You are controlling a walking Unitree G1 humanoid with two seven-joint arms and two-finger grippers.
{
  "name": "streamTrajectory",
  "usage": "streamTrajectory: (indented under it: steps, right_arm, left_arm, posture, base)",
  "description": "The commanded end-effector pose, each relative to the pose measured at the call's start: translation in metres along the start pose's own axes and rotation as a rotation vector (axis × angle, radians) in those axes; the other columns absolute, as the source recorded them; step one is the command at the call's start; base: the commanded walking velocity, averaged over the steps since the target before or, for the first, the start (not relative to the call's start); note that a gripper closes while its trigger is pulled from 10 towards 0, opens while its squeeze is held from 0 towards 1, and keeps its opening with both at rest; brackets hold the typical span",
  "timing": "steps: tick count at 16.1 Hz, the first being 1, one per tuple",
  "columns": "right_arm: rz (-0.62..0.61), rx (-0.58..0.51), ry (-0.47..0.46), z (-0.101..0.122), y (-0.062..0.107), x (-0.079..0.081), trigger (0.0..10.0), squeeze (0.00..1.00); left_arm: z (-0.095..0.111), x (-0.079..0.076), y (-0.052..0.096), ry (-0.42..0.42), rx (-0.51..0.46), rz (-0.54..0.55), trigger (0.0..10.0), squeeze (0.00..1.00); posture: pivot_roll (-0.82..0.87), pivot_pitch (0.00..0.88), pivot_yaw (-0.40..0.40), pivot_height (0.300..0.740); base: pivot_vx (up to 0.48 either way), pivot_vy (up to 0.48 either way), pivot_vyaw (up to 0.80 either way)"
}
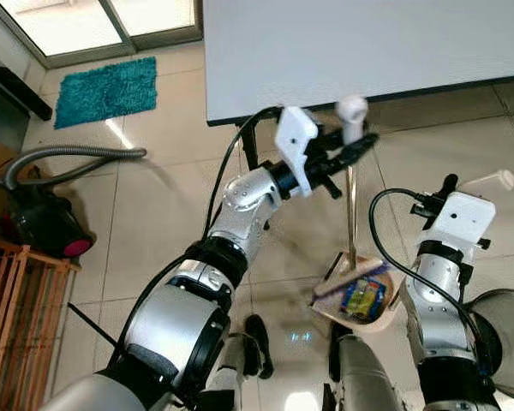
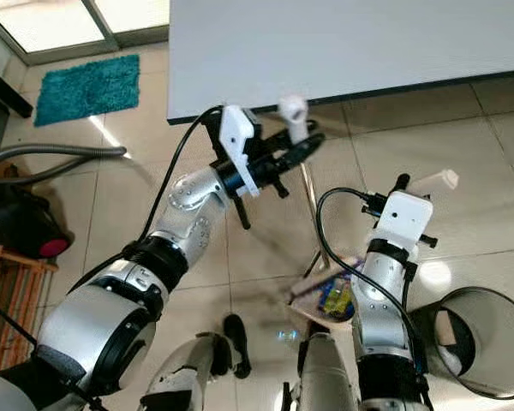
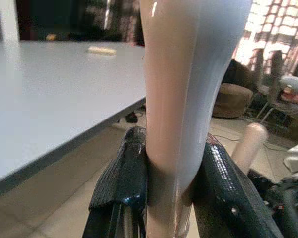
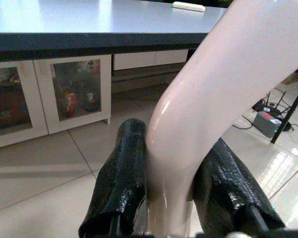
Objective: Sweep floor
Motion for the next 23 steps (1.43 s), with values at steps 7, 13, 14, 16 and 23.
streamTrajectory:
  steps: [7,13,14,16,23]
  right_arm:
    - [0.030,0.119,-0.022,-0.029,0.003,0.003,10.0,0.00]
    - [0.029,0.075,-0.129,-0.003,-0.015,-0.011,10.0,0.00]
    - [0.045,0.063,-0.146,0.005,-0.020,-0.015,10.0,0.00]
    - [0.066,0.047,-0.157,0.015,-0.024,-0.017,10.0,0.00]
    - [0.169,0.015,-0.220,0.041,-0.017,-0.020,10.0,0.00]
  left_arm:
    - [0.003,0.009,0.012,-0.047,0.000,0.055,10.0,0.00]
    - [-0.020,0.043,0.094,-0.033,0.148,0.354,10.0,0.00]
    - [-0.022,0.043,0.111,-0.042,0.161,0.412,10.0,0.00]
    - [-0.024,0.039,0.126,-0.038,0.167,0.468,10.0,0.00]
    - [0.006,0.042,0.185,-0.236,0.253,0.698,10.0,0.00]
  posture:
    - [-0.01,0.162,0.149,0.740]
    - [-0.01,0.132,0.117,0.740]
    - [0.00,0.134,0.104,0.740]
    - [0.00,0.126,0.100,0.740]
    - [0.03,0.093,0.101,0.740]
  base:
    - [0.000,0.000,0.00]
    - [0.000,0.000,0.00]
    - [0.000,0.000,0.00]
    - [0.000,0.000,0.00]
    - [0.000,0.000,0.00]
Point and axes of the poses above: a point about 5 cm out from each wrist's last joint towards the gripper, its own y axis pointing back from the gripper into the wrist, its own z axis along the axis of the wrist's last joint, x = y × z, the point moved 3 cm from there along -y, pointing out of the wrist towards the gripper, and after that the axes turned 15 degrees about y, right-handed, at the moved point
